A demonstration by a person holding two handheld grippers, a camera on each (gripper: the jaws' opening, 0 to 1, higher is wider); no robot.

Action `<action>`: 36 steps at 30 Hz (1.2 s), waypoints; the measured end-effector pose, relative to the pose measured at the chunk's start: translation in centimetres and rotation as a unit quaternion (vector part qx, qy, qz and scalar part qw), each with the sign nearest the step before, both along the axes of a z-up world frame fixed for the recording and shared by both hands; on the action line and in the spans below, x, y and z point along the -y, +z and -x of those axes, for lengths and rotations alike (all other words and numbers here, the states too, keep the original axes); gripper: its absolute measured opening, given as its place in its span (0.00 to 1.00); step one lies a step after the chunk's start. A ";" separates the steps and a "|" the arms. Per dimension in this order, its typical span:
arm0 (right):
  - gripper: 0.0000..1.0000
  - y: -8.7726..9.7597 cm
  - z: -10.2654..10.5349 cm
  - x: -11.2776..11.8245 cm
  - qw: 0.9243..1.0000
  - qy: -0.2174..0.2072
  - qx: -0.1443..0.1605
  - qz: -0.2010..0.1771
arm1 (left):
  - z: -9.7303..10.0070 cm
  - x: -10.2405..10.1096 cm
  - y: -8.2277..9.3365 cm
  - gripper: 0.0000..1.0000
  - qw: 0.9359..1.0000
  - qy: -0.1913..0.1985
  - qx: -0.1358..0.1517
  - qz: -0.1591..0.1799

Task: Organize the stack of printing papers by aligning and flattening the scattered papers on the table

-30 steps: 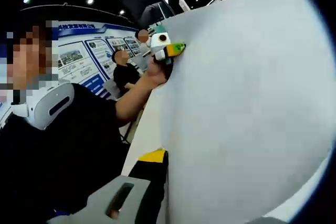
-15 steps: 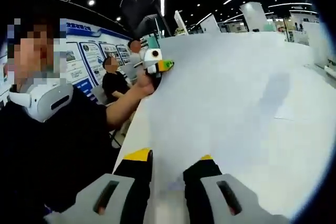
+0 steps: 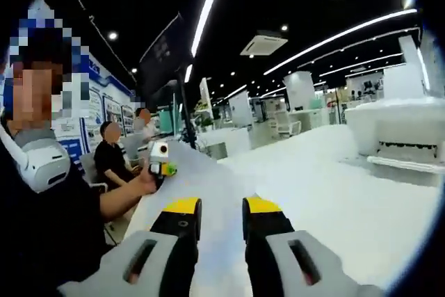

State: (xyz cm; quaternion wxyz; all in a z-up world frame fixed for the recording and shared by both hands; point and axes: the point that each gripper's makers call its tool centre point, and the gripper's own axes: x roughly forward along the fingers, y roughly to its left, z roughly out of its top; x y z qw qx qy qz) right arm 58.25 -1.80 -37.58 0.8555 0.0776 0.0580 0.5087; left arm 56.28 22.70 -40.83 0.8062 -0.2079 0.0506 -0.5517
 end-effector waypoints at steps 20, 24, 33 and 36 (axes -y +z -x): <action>0.31 -5.3 -7.3 -3.8 0.983 -0.061 -0.020 0.175 | 0.9 1.9 -2.1 0.06 0.997 -0.022 -0.007 -0.072; 0.33 -6.3 -7.9 -4.0 0.979 -0.062 -0.027 0.192 | 0.8 2.0 -2.4 0.06 0.996 -0.020 -0.006 -0.083; 0.38 -8.6 -9.3 -3.8 0.973 -0.070 -0.052 0.216 | 0.9 2.5 -3.6 0.06 0.992 -0.018 0.004 -0.125; 0.42 -9.2 -9.7 -4.2 0.970 -0.069 -0.054 0.225 | 0.8 2.4 -3.6 0.06 0.992 -0.017 0.004 -0.125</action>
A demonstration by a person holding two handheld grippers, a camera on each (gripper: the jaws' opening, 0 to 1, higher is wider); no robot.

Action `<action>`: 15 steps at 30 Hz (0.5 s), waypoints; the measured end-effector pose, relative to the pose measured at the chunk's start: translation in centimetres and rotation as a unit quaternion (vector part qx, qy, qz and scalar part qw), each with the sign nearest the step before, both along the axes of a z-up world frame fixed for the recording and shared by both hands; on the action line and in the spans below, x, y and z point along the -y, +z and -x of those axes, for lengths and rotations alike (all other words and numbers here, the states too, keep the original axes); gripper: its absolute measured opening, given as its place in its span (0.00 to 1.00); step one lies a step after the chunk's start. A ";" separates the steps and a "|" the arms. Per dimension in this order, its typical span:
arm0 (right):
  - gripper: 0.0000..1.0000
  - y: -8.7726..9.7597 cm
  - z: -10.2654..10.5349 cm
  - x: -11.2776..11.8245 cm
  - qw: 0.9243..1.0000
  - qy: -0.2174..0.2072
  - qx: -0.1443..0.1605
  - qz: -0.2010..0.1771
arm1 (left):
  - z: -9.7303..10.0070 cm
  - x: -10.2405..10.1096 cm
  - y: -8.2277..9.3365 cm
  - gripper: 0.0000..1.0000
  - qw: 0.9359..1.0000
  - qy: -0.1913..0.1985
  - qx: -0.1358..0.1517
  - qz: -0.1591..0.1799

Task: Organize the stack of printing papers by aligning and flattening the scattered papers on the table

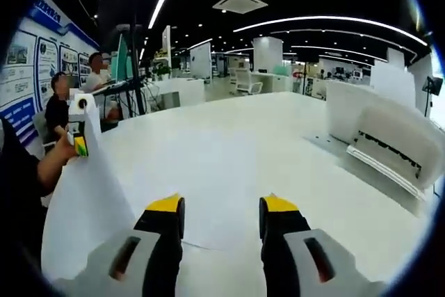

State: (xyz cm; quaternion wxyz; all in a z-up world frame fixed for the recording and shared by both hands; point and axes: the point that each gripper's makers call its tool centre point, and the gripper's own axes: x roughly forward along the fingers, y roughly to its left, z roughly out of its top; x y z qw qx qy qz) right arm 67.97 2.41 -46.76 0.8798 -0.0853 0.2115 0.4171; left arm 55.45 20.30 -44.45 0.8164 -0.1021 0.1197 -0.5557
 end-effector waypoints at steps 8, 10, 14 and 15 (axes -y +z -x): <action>0.52 -1.3 -1.0 -1.4 0.999 0.005 -0.009 0.030 | 0.1 0.0 -0.1 0.07 1.000 -0.002 0.004 -0.002; 0.53 -1.5 -1.2 -1.7 0.999 0.006 -0.009 0.034 | 0.2 0.0 0.0 0.07 1.000 -0.003 0.004 -0.002; 0.59 -2.0 -1.6 -2.3 0.999 0.005 -0.011 0.038 | 0.2 0.0 0.0 0.07 1.000 -0.005 0.006 -0.001; 0.60 -2.1 -1.7 -2.5 0.999 0.004 -0.013 0.038 | 0.2 0.0 0.0 0.07 1.000 -0.005 0.006 -0.001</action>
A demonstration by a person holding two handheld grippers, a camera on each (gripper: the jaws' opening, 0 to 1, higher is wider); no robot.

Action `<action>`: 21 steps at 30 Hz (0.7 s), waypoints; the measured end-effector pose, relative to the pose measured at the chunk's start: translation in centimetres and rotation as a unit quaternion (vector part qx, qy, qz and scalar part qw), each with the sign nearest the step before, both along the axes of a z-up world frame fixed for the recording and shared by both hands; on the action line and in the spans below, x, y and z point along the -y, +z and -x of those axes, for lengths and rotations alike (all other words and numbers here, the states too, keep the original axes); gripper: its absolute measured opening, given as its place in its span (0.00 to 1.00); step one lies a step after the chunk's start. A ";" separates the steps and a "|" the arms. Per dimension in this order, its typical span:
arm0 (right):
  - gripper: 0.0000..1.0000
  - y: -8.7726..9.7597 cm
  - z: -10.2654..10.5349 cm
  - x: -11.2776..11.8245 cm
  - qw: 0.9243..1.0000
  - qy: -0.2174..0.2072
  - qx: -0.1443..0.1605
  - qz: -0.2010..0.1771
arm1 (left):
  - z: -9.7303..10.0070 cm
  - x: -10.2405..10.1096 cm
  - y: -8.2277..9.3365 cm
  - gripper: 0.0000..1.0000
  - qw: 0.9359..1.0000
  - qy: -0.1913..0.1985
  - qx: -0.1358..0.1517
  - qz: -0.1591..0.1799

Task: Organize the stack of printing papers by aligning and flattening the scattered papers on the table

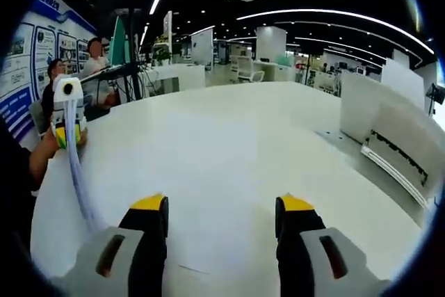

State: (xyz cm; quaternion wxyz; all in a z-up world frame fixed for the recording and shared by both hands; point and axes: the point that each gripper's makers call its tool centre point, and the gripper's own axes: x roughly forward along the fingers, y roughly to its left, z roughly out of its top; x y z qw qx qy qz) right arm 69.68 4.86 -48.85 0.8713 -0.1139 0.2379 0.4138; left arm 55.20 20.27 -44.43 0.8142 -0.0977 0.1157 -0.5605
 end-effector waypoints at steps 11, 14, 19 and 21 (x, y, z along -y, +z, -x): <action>0.54 -1.8 -0.2 -0.5 1.000 -0.004 -0.017 0.013 | 0.2 0.1 0.1 0.07 1.000 -0.004 0.002 0.000; 0.46 -1.8 0.0 -0.7 1.000 -0.001 -0.018 0.014 | 0.2 0.2 0.1 0.07 1.000 -0.005 0.002 0.001; 0.40 -1.8 0.5 -1.1 1.000 0.007 -0.019 0.011 | 0.2 0.2 0.1 0.07 1.000 -0.006 0.003 0.000; 0.38 -1.7 0.7 -1.2 1.000 0.010 -0.018 0.011 | 0.2 0.2 0.1 0.07 1.000 -0.006 0.003 0.000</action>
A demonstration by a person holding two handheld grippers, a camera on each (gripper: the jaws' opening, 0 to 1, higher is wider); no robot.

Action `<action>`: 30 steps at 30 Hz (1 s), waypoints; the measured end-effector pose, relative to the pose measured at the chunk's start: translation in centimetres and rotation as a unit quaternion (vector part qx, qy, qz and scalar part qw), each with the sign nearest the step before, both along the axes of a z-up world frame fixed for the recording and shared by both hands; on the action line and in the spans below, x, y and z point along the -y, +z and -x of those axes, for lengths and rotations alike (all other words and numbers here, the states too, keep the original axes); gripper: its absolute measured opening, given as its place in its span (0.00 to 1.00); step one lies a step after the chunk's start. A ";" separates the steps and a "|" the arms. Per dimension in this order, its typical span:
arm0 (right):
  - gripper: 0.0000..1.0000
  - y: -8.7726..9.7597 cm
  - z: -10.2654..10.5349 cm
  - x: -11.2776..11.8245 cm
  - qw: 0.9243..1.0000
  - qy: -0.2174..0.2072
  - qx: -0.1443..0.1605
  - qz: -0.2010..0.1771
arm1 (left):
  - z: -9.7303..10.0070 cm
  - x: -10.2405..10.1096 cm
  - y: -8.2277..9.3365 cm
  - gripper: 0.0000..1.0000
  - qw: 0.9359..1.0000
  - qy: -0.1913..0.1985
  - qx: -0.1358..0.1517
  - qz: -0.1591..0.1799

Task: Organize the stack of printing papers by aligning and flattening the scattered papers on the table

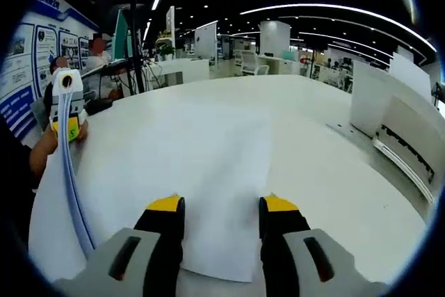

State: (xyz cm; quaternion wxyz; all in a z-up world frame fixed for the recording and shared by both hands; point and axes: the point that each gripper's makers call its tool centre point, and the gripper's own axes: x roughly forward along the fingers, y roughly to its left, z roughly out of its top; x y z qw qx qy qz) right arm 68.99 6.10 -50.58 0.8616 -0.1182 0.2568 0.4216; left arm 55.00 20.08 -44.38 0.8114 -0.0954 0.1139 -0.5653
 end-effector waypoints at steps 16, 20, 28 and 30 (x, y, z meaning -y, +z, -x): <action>0.09 2.1 0.3 2.1 1.000 -0.012 0.027 0.011 | -0.1 -0.1 0.1 0.07 1.000 0.003 0.004 0.003; 0.07 3.3 -0.2 2.9 0.999 -0.024 0.049 0.003 | -0.2 -0.1 0.2 0.07 1.000 0.004 0.004 0.004; 0.04 6.4 -1.1 4.6 0.994 -0.052 0.096 -0.017 | -0.3 -0.2 0.3 0.07 1.000 0.008 0.002 0.009; 0.04 7.3 -1.3 5.2 0.992 -0.060 0.107 -0.024 | -0.4 -0.3 0.4 0.07 1.000 0.010 0.002 0.011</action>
